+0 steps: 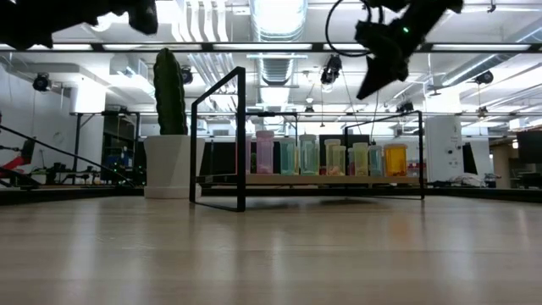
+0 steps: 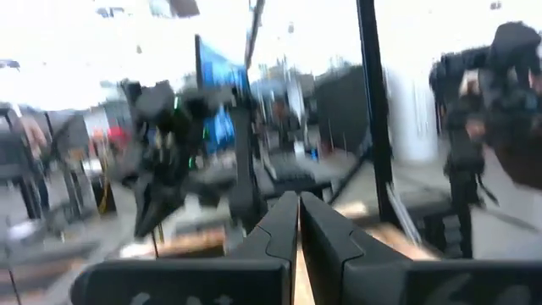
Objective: Pick and place medicine bottles onto shelf by color
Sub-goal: Adjust the blue pill bottle on the shelf
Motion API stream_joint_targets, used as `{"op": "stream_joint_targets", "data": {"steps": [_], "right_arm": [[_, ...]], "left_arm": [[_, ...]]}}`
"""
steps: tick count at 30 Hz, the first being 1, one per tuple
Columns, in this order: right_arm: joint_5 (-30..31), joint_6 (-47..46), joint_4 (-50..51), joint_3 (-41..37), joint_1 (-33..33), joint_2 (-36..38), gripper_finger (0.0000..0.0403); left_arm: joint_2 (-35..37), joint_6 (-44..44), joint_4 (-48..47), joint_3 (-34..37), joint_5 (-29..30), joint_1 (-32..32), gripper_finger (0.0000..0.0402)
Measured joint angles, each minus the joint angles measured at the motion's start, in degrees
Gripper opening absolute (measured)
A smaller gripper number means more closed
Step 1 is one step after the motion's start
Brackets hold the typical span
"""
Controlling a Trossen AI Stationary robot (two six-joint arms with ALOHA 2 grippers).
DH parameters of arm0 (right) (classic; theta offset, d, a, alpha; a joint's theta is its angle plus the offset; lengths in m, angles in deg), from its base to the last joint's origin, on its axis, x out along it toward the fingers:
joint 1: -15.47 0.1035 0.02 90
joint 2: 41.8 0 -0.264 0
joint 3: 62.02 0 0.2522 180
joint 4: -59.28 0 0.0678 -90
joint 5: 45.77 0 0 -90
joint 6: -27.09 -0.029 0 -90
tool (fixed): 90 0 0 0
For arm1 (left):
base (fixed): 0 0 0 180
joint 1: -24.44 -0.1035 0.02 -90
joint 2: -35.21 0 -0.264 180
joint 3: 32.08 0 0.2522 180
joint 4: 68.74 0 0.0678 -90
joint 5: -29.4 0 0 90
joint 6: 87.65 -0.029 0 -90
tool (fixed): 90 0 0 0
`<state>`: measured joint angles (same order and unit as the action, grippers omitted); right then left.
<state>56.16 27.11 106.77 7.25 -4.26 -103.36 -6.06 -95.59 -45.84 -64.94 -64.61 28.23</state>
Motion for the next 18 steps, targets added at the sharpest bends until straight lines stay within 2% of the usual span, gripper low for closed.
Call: {"op": "stream_joint_targets", "data": {"steps": [3,9,13,18], "right_arm": [[-2.8,-3.7,6.0,7.4,-1.1,-3.8,0.0008],[-2.3,-7.9,23.6,20.4,-2.5,-10.4,0.0009],[-2.5,-9.5,29.6,23.2,-2.4,-14.2,0.0026],[-2.6,-10.9,30.9,24.0,-3.7,-18.4,0.0085]], "left_arm": [[0.0,-2.8,7.0,0.0,0.0,0.0,0.0000],[0.1,-9.2,14.4,0.0,0.0,0.0,0.0000],[0.0,-9.9,13.8,0.0,0.0,0.0,0.0000],[-1.0,-13.5,13.3,0.0,0.1,0.0,0.0000]]}}
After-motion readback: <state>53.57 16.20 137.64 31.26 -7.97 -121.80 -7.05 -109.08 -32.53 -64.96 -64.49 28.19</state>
